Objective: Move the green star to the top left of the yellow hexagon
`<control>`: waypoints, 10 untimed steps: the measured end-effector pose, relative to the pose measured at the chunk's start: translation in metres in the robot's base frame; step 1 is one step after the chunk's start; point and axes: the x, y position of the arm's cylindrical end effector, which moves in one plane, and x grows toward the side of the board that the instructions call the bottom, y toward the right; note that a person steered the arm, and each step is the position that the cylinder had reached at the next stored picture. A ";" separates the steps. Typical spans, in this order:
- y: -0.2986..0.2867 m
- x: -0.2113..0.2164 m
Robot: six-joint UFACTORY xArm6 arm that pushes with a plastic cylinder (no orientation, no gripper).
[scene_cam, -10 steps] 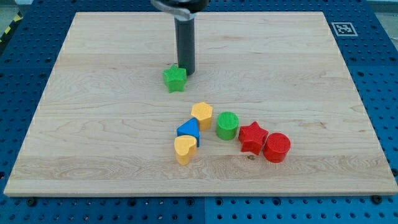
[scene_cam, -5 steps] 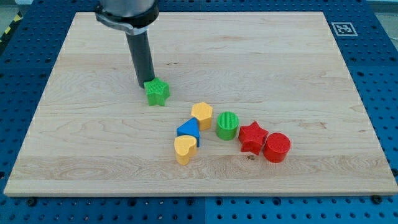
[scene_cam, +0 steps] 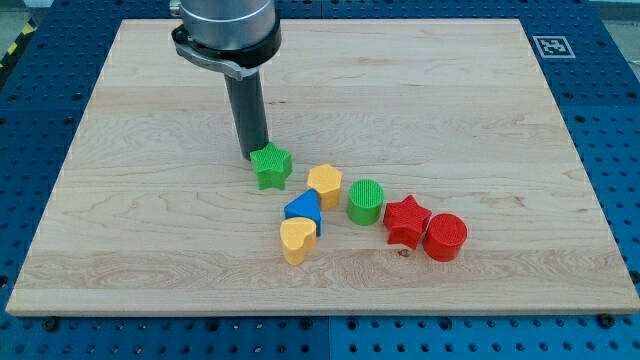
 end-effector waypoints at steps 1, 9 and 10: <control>-0.010 -0.009; 0.025 -0.031; 0.076 -0.047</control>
